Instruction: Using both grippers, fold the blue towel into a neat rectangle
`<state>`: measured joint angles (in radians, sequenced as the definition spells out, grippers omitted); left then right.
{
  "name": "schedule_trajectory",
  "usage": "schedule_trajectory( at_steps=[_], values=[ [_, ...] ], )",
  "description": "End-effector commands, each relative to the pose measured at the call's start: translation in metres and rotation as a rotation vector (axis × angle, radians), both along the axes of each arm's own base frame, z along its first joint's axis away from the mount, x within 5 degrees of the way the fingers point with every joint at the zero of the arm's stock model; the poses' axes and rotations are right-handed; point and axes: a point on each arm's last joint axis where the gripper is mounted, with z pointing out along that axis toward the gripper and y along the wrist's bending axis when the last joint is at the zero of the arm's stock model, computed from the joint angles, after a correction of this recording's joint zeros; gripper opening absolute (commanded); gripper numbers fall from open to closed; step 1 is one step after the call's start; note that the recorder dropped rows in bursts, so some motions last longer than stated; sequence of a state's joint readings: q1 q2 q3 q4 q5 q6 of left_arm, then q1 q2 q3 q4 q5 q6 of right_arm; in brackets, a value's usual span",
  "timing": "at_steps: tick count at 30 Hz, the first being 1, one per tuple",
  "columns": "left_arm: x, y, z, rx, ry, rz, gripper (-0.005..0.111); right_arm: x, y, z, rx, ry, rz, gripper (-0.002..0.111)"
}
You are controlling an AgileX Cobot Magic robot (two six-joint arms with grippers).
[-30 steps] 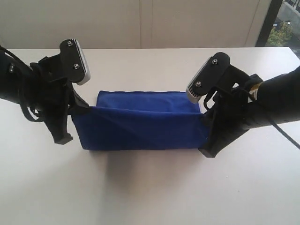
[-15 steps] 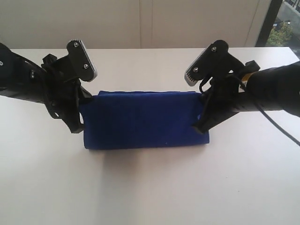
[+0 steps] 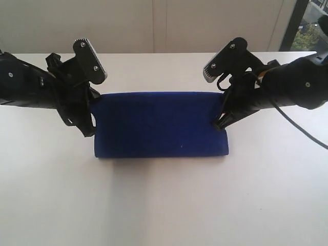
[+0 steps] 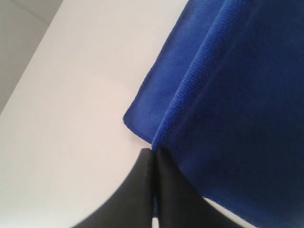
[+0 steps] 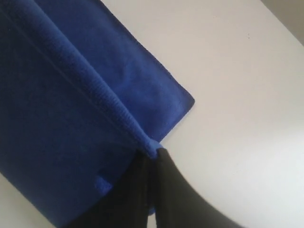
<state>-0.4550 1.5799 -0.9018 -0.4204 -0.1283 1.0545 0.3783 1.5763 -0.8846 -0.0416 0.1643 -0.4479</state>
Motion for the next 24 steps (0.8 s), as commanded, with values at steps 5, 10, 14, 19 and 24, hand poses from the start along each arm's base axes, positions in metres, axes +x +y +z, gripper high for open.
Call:
schedule_trajectory(
  at_steps=[5,10,14,19,24],
  values=[
    [0.016,-0.003,-0.001,-0.014,-0.055,0.040,0.000,0.011,-0.003,0.007,-0.023,-0.054,0.010,0.000],
    [0.024,-0.007,0.002,-0.016,-0.075,0.038,0.000,0.015,-0.002,0.012,-0.030,-0.079,0.020,0.000],
    [0.030,-0.009,0.005,-0.022,-0.086,0.038,0.000,0.020,-0.003,0.010,-0.025,-0.089,0.013,0.000],
    [0.035,-0.012,0.001,-0.019,-0.087,0.041,0.000,0.029,-0.009,0.000,-0.020,-0.097,-0.009,0.000],
    [0.042,-0.013,-0.004,-0.013,-0.113,0.057,0.000,0.035,-0.012,-0.006,-0.029,-0.121,-0.005,0.000]
  ],
)
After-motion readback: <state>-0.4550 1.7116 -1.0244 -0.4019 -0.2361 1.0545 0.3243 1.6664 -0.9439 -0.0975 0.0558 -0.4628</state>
